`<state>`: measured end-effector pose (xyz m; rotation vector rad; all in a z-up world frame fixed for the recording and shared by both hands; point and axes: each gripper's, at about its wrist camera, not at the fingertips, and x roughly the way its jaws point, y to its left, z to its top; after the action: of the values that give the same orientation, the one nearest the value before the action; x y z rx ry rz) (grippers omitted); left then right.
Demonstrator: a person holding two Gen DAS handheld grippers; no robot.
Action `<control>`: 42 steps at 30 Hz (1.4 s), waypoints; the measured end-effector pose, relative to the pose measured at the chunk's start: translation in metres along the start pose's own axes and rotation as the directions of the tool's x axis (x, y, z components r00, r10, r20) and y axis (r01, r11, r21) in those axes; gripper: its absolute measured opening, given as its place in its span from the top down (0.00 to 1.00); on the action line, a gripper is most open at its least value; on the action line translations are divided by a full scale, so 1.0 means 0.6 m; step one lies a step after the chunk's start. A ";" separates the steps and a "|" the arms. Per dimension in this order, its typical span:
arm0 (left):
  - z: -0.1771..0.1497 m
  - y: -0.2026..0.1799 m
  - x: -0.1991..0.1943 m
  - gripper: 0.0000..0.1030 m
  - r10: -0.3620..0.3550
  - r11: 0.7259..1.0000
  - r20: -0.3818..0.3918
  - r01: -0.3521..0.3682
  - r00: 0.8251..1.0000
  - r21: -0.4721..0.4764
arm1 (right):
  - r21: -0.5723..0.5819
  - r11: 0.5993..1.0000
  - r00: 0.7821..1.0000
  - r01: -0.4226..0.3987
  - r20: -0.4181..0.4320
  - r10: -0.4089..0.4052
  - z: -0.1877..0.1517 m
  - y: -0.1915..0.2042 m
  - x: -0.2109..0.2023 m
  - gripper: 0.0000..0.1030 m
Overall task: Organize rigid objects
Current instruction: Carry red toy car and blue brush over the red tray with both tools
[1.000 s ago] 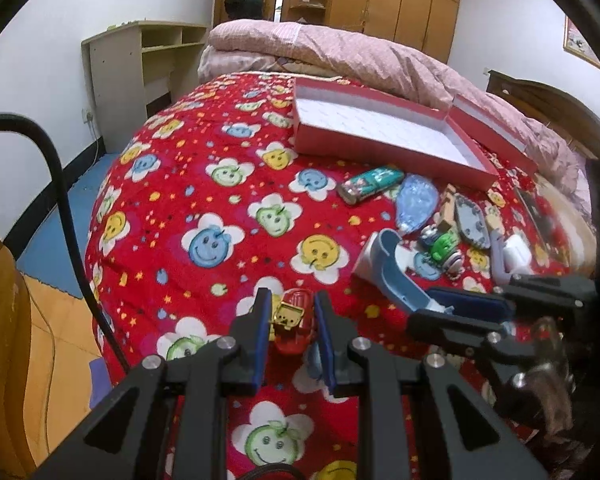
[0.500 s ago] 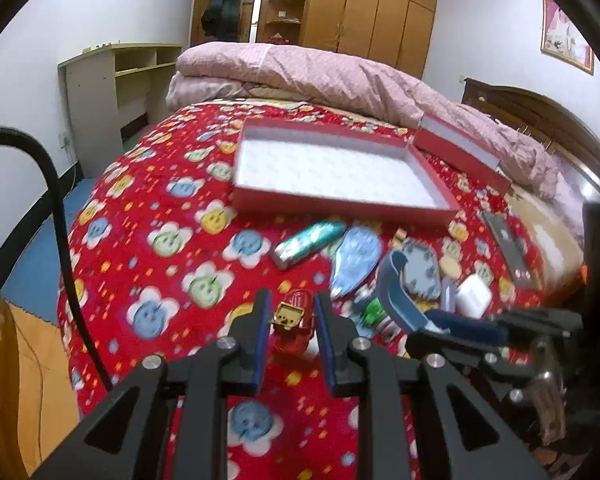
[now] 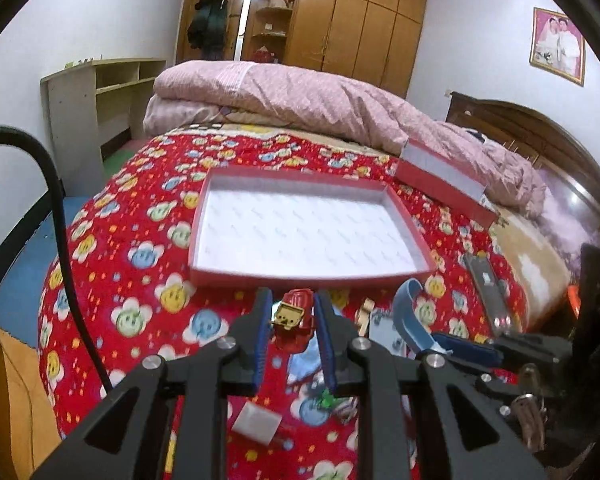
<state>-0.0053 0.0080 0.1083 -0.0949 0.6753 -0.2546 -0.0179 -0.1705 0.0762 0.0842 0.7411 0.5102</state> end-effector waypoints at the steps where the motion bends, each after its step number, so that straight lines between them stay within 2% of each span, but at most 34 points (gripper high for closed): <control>1: 0.005 -0.002 0.000 0.78 0.000 1.000 0.010 0.000 1.000 0.002 | 0.004 1.000 1.000 0.002 0.000 -0.002 0.004 -0.004 0.001 0.80; 11: 0.067 0.005 0.034 0.78 0.040 0.999 0.026 -0.040 0.999 -0.033 | 0.009 0.998 0.998 0.054 0.036 -0.054 0.057 -0.033 -0.002 0.80; 24: 0.121 -0.009 0.101 0.78 0.067 0.998 0.004 -0.067 0.998 0.009 | 0.038 0.995 0.995 0.096 0.023 -0.097 0.109 -0.096 0.031 0.80; 31: 0.123 -0.011 0.174 0.78 0.116 0.993 -0.049 -0.114 0.992 0.042 | 0.058 0.993 0.995 0.101 0.000 -0.101 0.129 -0.123 0.063 0.80; 34: 0.118 -0.005 0.201 0.78 0.113 0.993 -0.076 -0.111 0.991 0.032 | 0.072 0.993 0.995 0.098 -0.016 -0.097 0.129 -0.135 0.080 0.80; 42: 0.114 -0.002 0.251 0.78 0.147 0.989 -0.110 -0.144 0.983 0.039 | 0.114 0.987 0.993 0.114 -0.045 -0.109 0.123 -0.177 0.109 0.80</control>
<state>0.1505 -0.0322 0.0705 -0.0014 0.7862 -0.1304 0.1154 -0.2248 0.0634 0.1407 0.8087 0.3627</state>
